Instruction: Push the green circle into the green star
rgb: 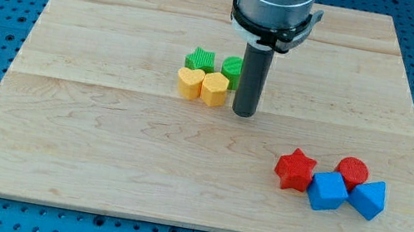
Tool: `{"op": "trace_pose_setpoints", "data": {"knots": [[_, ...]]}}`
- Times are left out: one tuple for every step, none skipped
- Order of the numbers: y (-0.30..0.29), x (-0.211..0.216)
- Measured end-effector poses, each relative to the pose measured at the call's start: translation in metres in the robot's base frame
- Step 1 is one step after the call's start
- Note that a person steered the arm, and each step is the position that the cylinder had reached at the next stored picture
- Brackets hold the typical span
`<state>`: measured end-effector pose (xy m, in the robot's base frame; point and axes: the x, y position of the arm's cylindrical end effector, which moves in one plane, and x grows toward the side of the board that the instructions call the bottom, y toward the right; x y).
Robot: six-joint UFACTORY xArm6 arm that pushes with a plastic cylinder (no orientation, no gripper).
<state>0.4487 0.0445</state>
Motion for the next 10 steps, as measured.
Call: {"op": "trace_pose_setpoints", "data": {"knots": [[0.000, -0.003], [0.000, -0.003], [0.001, -0.003], [0.006, -0.004], [0.007, -0.008], [0.007, -0.013], [0.008, -0.016], [0.002, -0.016], [0.002, -0.014], [-0.010, -0.020]]}}
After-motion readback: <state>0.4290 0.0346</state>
